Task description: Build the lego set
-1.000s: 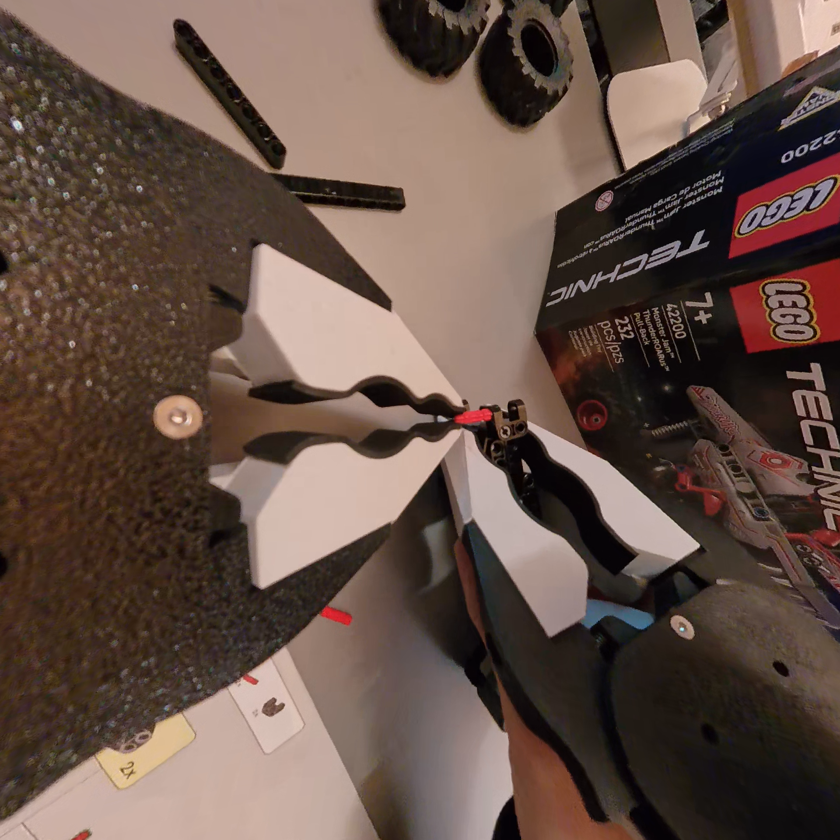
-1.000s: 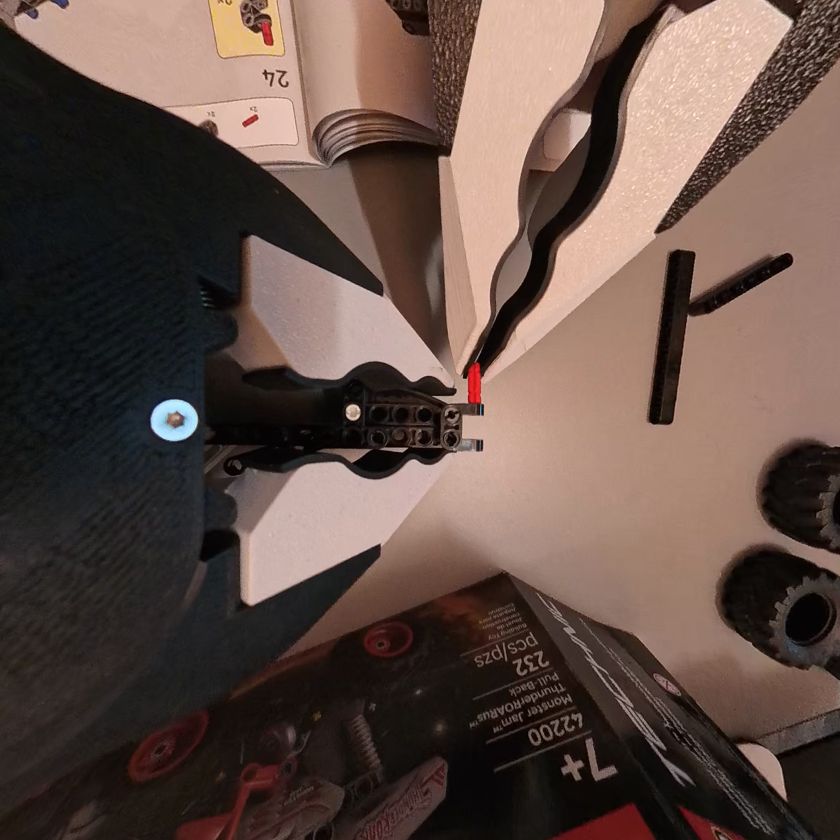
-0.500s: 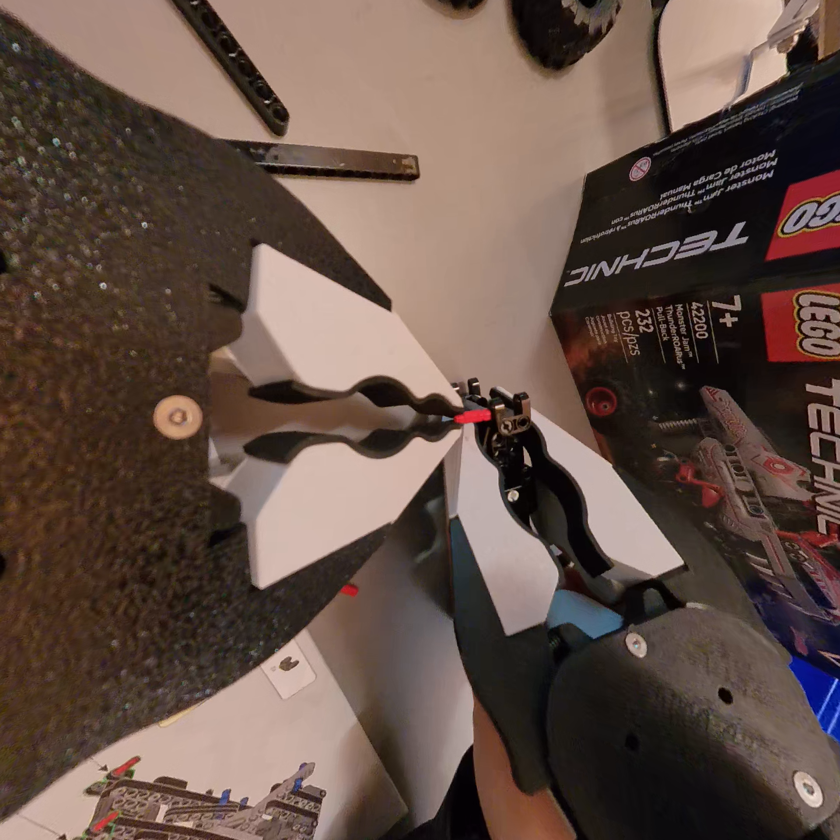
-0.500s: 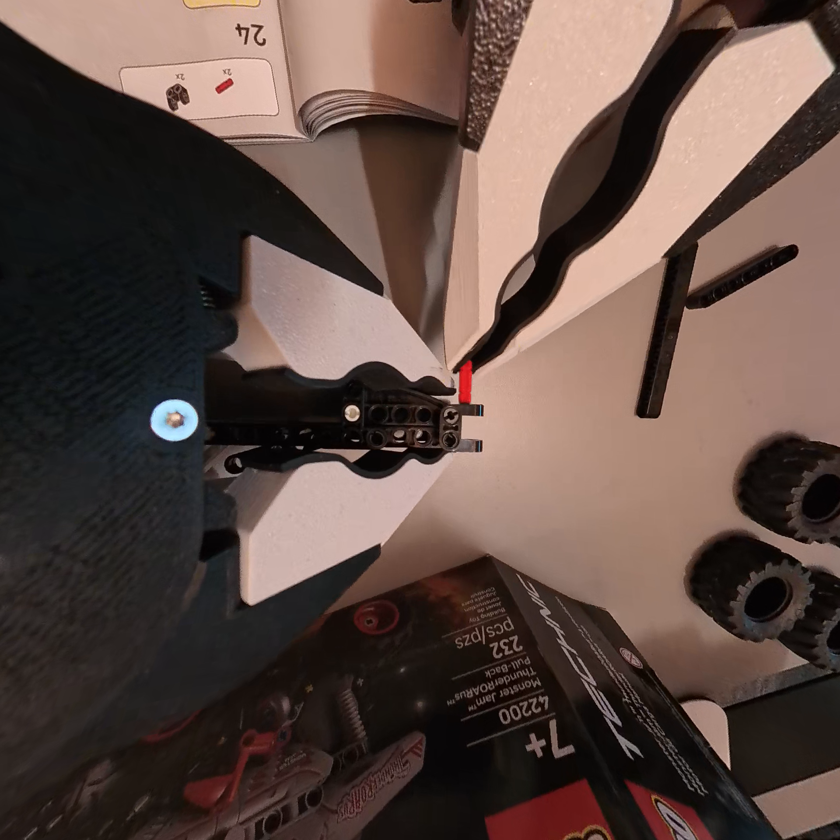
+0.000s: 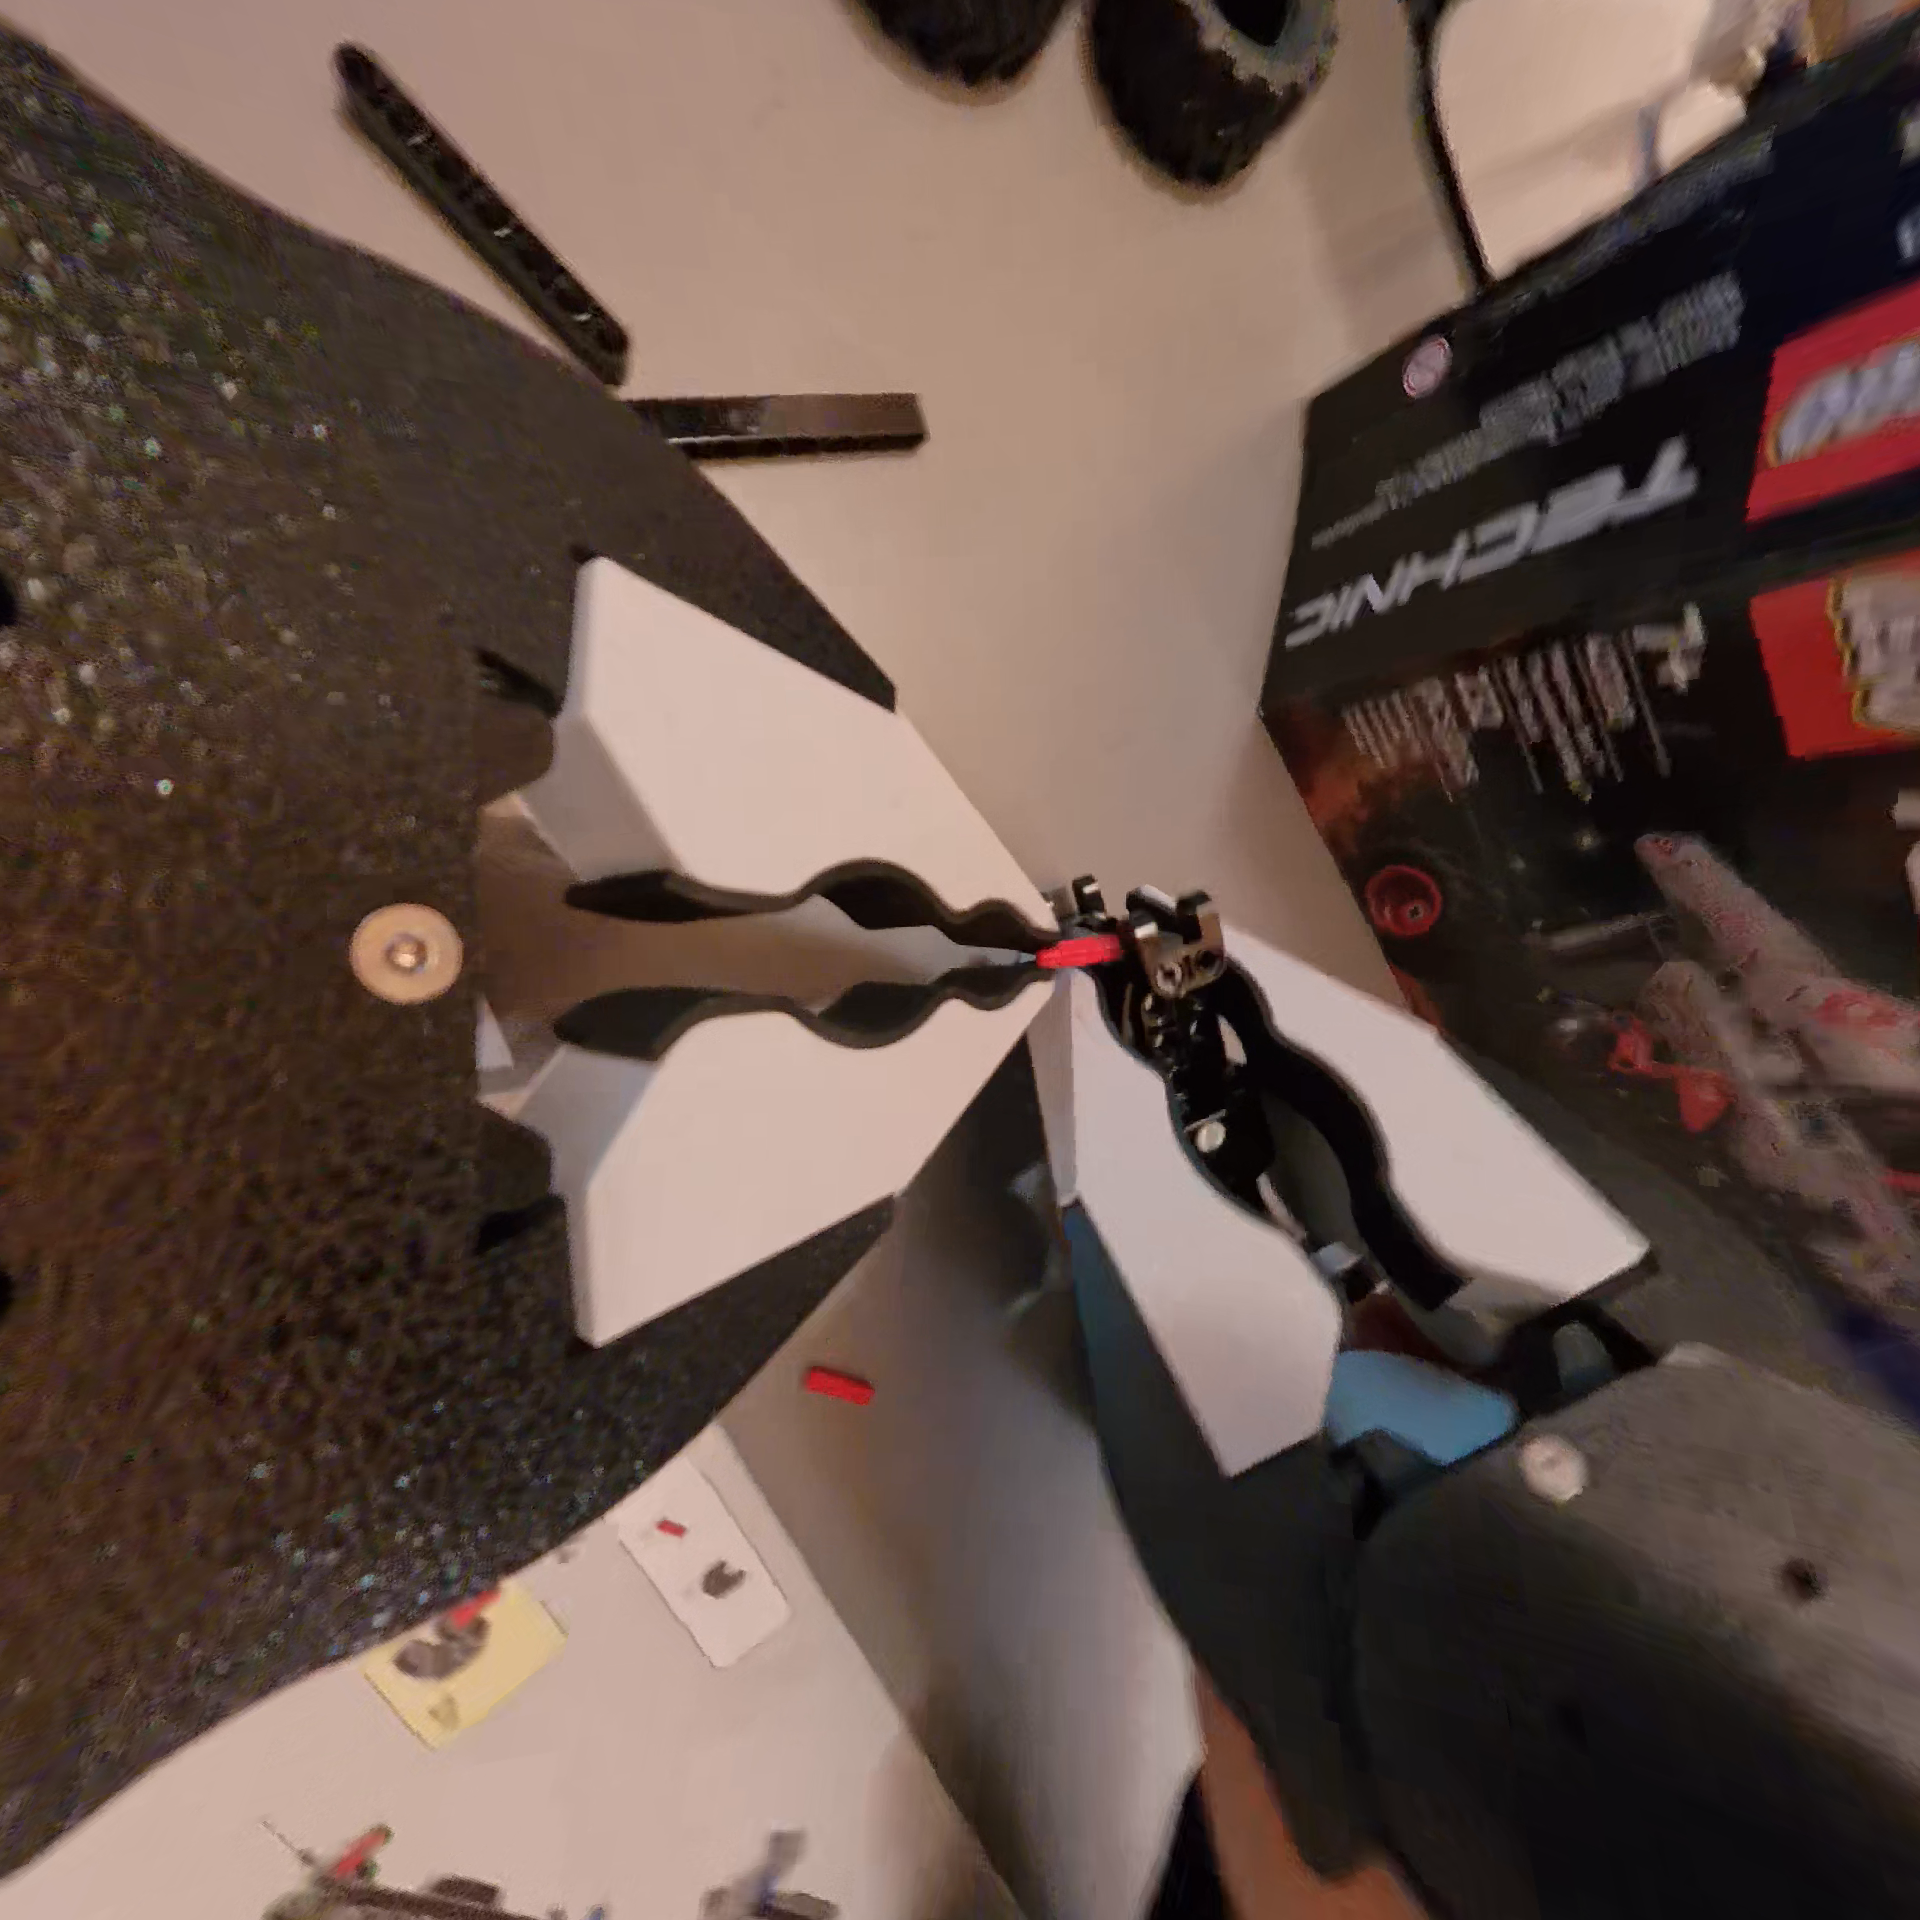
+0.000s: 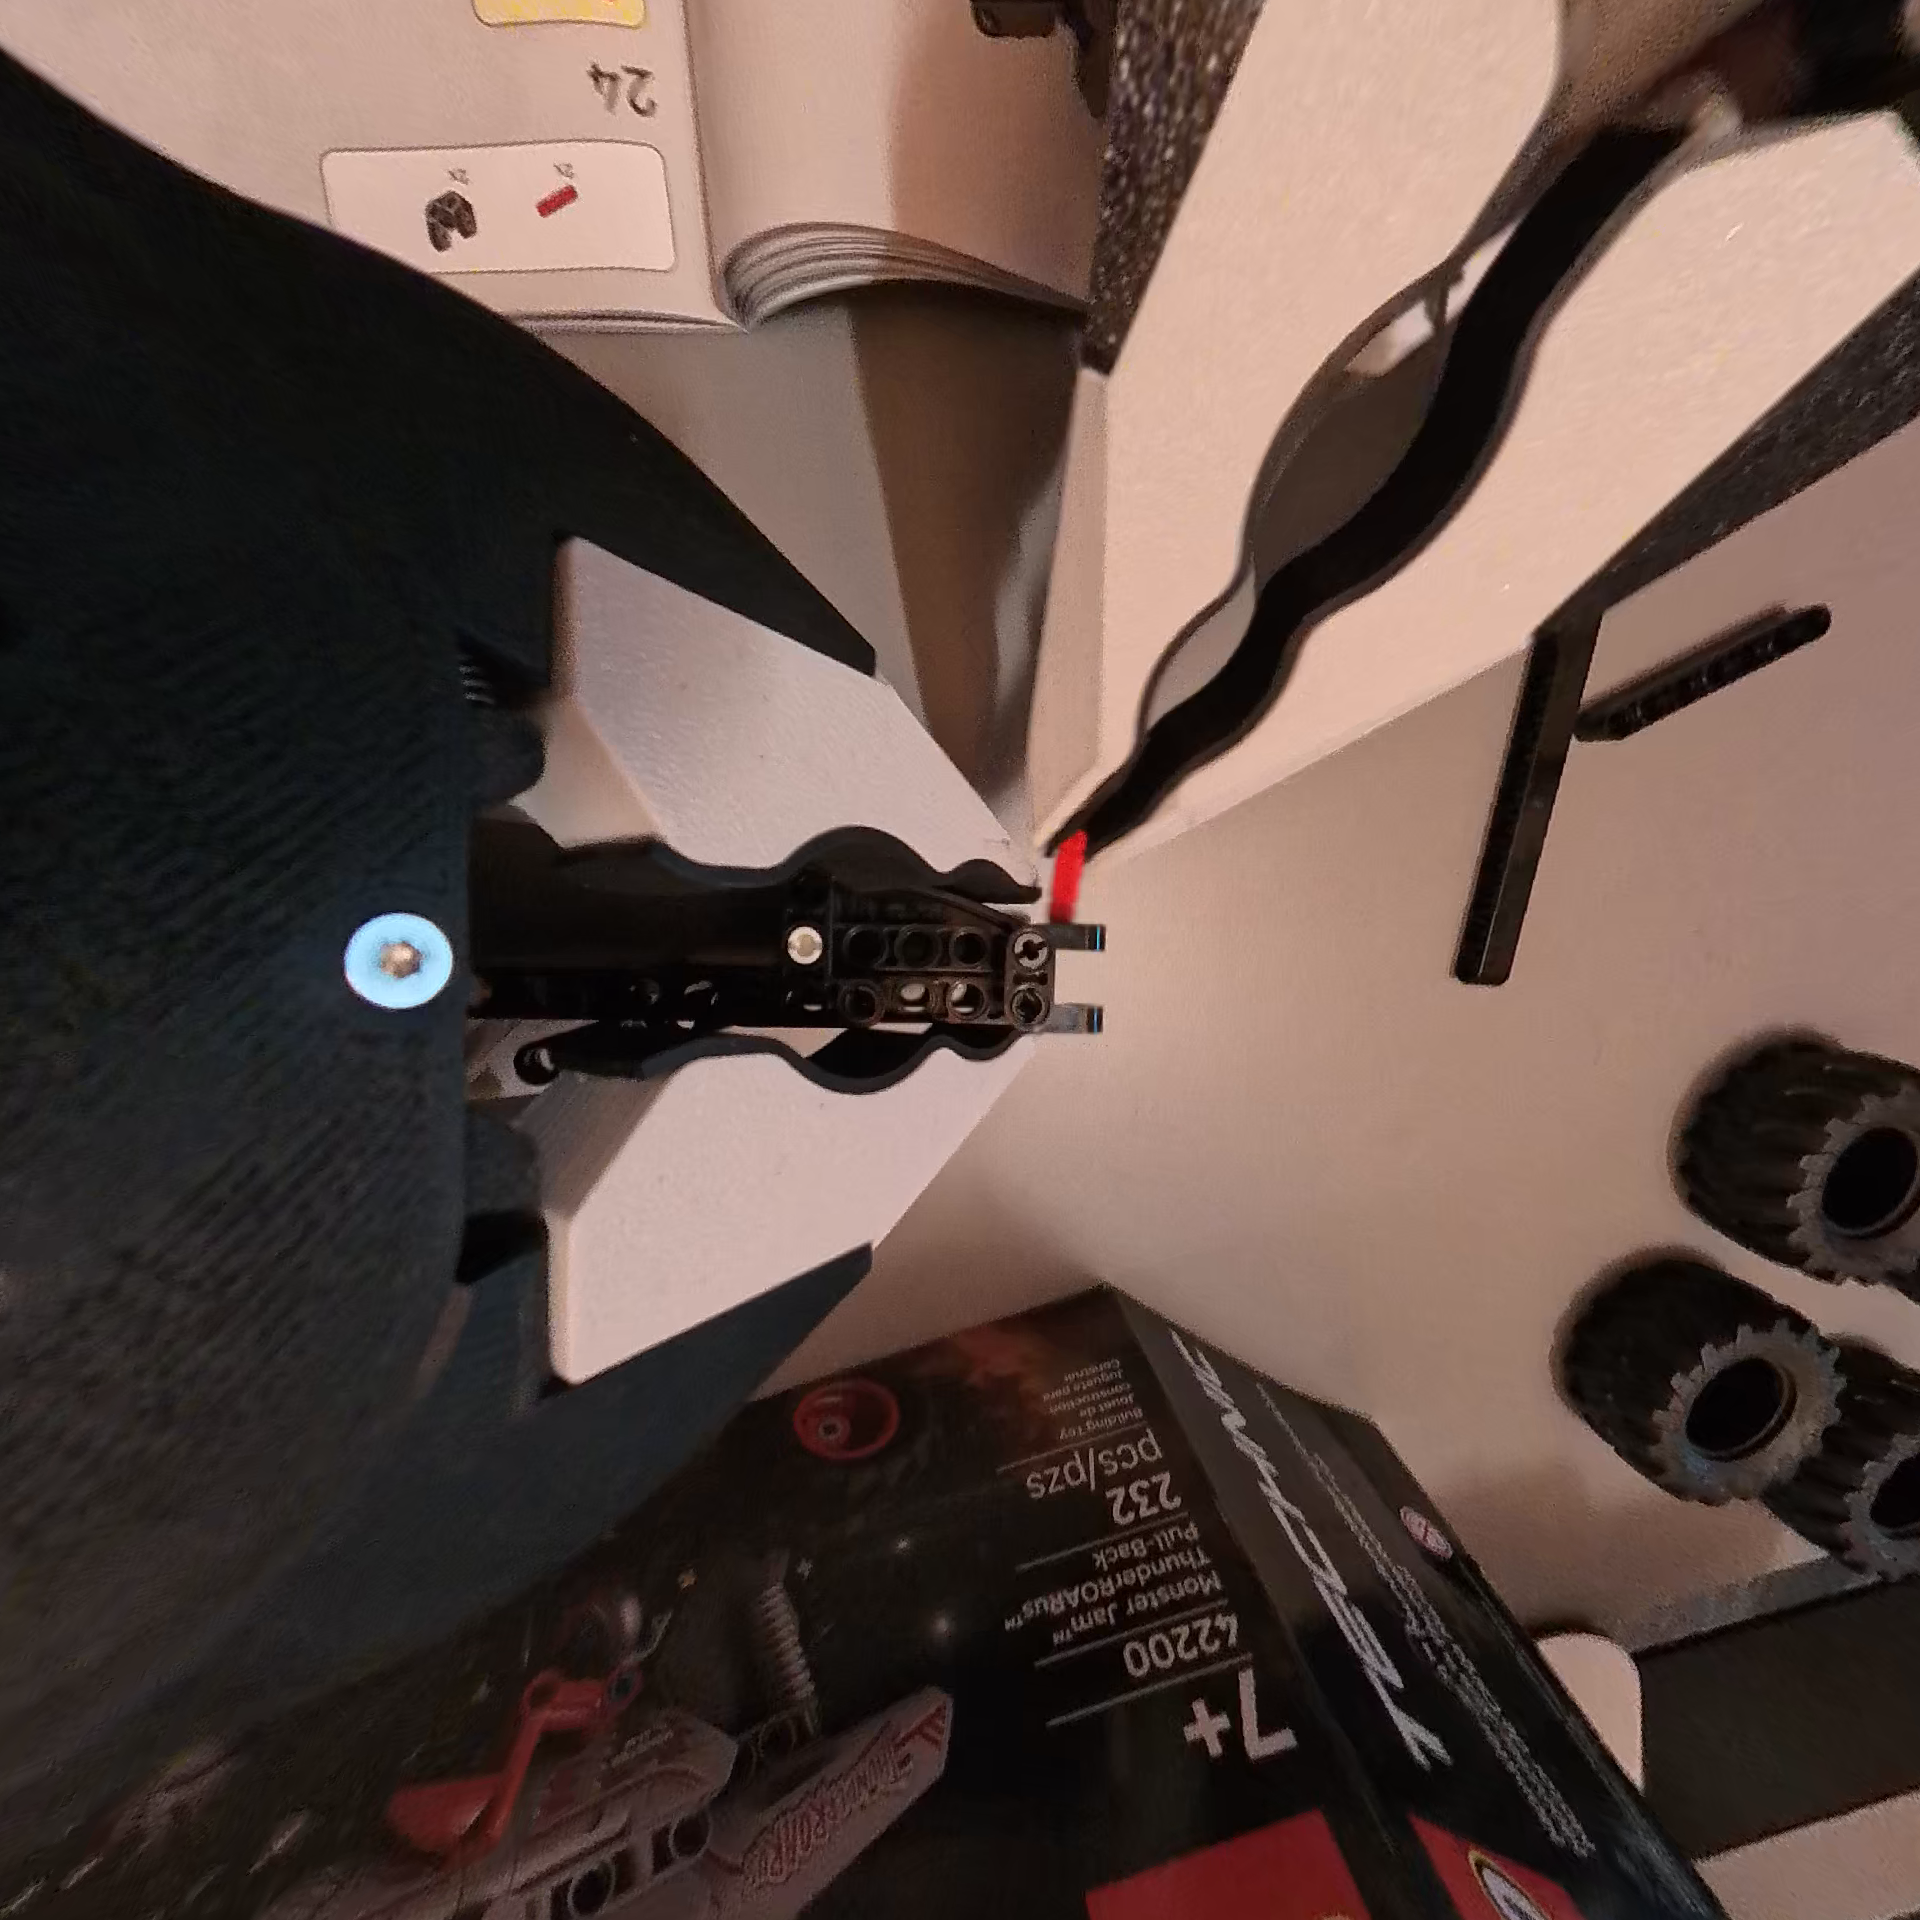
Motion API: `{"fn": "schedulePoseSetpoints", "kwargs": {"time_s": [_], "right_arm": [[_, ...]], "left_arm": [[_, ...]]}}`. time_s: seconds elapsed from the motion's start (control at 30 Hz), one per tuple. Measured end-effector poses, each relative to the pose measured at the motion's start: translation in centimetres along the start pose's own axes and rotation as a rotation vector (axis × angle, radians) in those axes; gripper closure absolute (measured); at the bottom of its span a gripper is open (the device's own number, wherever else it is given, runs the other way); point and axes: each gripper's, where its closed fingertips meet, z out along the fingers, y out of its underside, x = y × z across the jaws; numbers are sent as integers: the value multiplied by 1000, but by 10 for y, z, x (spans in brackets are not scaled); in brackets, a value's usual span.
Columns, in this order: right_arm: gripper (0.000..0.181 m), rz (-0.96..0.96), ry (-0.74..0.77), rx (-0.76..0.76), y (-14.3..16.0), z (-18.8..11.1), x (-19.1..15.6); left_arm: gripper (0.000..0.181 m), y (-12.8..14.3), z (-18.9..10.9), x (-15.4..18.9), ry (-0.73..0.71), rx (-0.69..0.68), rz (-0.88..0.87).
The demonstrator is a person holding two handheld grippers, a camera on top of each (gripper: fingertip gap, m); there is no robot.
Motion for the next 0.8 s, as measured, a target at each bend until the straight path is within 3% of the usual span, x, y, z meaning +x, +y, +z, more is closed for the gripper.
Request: {"fn": "schedulePoseSetpoints", "kwargs": {"time_s": [0.03, 0.23, 0.37, 0.4, 0.5, 0.67, 0.8], "right_arm": [[162, -13, -28, -2, 2, -1, -3], [127, -47, -112, 25, 7, -10, -4], [100, -22, -135, 117, -9, -38, -7], [93, -20, -115, 131, -12, -46, -7], [76, -11, 72, 92, -8, -68, 9], [76, 149, 540, 31, 15, -121, 40], [73, 295, 743, 96, 19, -149, 29]], "left_arm": [[180, 5, -1, 5, 24, -32, 60], [180, 41, 0, 21, 96, -204, 215], [176, 36, -2, 28, 154, -159, 201], [160, 32, -3, 28, 160, -137, 190], [123, 13, -17, 24, 165, -43, 186], [93, -40, -77, 26, 167, 228, 151], [83, -78, -128, 82, 344, 500, 23]]}}
